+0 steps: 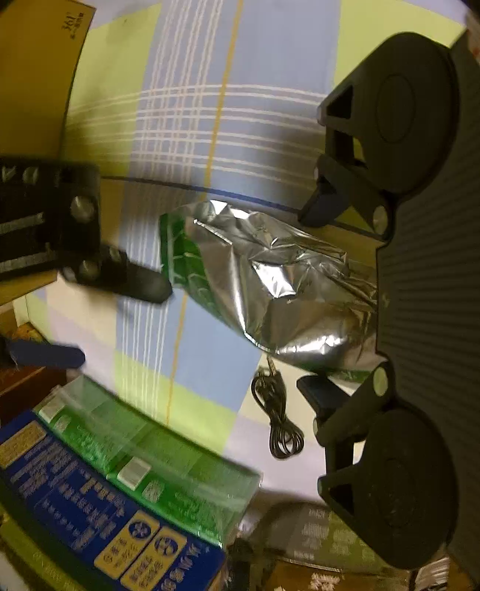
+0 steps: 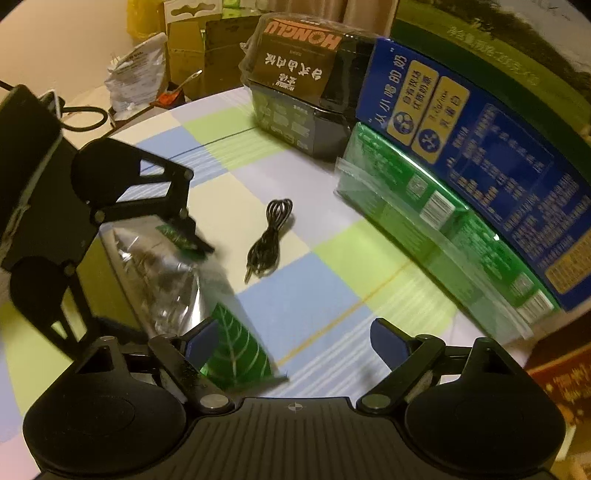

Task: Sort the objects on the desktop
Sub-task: 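Grasp the foil tea bag with the left tool while the right tool grasps the black cable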

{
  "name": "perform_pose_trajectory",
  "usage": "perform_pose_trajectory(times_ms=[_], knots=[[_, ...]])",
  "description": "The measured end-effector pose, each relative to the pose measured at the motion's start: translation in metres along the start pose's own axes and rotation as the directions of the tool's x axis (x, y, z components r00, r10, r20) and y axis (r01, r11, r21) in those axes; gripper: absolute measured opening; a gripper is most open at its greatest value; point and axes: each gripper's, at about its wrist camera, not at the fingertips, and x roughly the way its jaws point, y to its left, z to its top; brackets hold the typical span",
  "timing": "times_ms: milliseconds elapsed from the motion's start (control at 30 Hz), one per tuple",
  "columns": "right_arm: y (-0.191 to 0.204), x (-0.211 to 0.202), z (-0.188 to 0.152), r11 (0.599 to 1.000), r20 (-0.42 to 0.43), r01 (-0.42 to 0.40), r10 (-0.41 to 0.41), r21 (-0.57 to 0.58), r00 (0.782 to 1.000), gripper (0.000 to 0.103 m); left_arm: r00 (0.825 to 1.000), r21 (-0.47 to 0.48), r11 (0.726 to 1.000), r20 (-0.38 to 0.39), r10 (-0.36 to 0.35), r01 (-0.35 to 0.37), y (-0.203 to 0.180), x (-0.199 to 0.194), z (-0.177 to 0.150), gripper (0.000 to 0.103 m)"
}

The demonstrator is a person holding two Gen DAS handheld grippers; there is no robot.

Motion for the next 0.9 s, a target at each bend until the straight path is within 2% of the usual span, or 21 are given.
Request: perform_pose_trajectory(times_ms=[67, 133, 200, 233, 400, 500, 600, 667, 700, 800, 900], knots=[[-0.001, 0.009, 0.006, 1.0, 0.0, -0.011, 0.011, 0.01, 1.0, 0.082, 1.0, -0.009, 1.0, 0.007, -0.019, 0.019, 0.004, -0.001, -0.001, 0.083], [0.0, 0.018, 0.013, 1.0, 0.002, -0.015, 0.015, 0.014, 1.0, 0.079, 0.999, -0.014, 0.999, 0.013, -0.03, 0.031, 0.005, -0.005, -0.004, 0.076], [0.001, 0.028, 0.021, 0.999, 0.012, -0.029, 0.029, 0.029, 1.0, 0.078, 1.0, -0.023, 0.999, 0.01, -0.021, 0.022, 0.005, -0.014, -0.01, 0.056], [0.002, 0.034, 0.026, 0.998, 0.019, -0.04, 0.039, 0.041, 0.999, 0.077, 1.0, -0.037, 0.999, -0.006, -0.019, 0.019, 0.007, -0.017, -0.015, 0.056], [0.007, 0.071, 0.045, 0.992, 0.014, -0.06, 0.058, 0.109, 0.998, 0.069, 0.998, -0.111, 0.994, -0.062, 0.005, -0.012, 0.007, -0.036, -0.051, 0.055], [0.007, 0.091, 0.051, 0.988, 0.008, -0.067, 0.067, 0.141, 0.998, 0.061, 0.997, -0.153, 0.988, -0.071, 0.015, -0.026, 0.005, -0.046, -0.068, 0.055], [0.01, 0.099, 0.055, 0.988, 0.022, -0.053, 0.05, 0.142, 0.999, 0.057, 0.998, -0.187, 0.982, -0.061, 0.021, -0.032, 0.004, -0.051, -0.078, 0.057], [0.01, 0.097, 0.057, 0.987, 0.028, -0.044, 0.04, 0.156, 0.999, 0.035, 0.998, -0.209, 0.977, -0.054, 0.018, -0.028, 0.003, -0.051, -0.079, 0.062], [0.011, 0.095, 0.056, 0.987, 0.028, -0.039, 0.035, 0.155, 0.999, 0.019, 0.999, -0.215, 0.976, -0.051, 0.016, -0.027, 0.002, -0.05, -0.079, 0.067], [0.015, 0.089, 0.049, 0.991, 0.014, -0.025, 0.023, 0.132, 1.0, 0.017, 0.998, -0.214, 0.976, -0.057, 0.023, -0.034, 0.0, -0.045, -0.078, 0.071], [0.016, 0.08, 0.039, 0.989, -0.012, 0.003, -0.001, 0.145, 1.0, 0.015, 0.999, -0.251, 0.967, -0.042, 0.025, -0.035, 0.002, -0.044, -0.077, 0.072]])
